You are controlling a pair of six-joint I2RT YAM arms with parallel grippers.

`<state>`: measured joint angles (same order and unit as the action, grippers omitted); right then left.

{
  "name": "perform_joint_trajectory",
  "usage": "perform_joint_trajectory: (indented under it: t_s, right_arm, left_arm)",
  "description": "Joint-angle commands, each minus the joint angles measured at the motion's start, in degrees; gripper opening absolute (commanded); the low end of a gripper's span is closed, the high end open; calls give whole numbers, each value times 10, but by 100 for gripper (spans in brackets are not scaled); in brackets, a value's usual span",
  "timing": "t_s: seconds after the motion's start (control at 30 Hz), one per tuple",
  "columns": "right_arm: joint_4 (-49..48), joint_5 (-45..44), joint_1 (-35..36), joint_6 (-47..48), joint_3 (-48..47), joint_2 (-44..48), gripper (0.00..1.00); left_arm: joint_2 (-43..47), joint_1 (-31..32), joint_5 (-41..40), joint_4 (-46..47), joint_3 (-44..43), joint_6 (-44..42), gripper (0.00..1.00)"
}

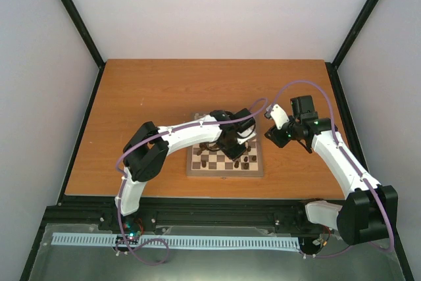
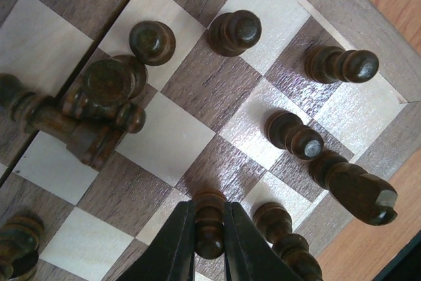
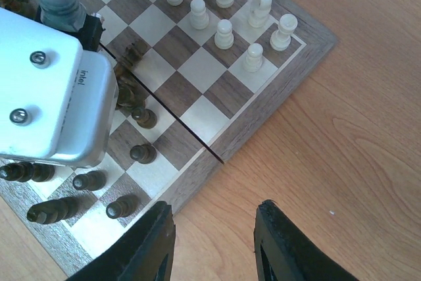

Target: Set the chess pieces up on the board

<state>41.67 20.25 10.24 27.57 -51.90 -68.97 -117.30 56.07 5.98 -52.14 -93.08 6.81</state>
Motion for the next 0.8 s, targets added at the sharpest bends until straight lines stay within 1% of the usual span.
perform_joint_trajectory:
  t_s: [0.0, 0.43, 0.6, 0.77]
  right_arm:
    - [-10, -4, -4, -3, 6, 4, 34]
    - [-11, -4, -4, 1, 8, -2, 34]
    - [-9, -2, -4, 1, 6, -6, 34]
    - [-8, -2, -4, 1, 6, -6, 34]
  left_arm:
    - [-14, 8, 14, -3, -23, -6, 13]
    - [-32, 12, 27, 1, -33, 2, 15]
    - [-34, 14, 23, 0, -30, 4, 18]
    - [-17, 14, 4, 0, -30, 8, 25]
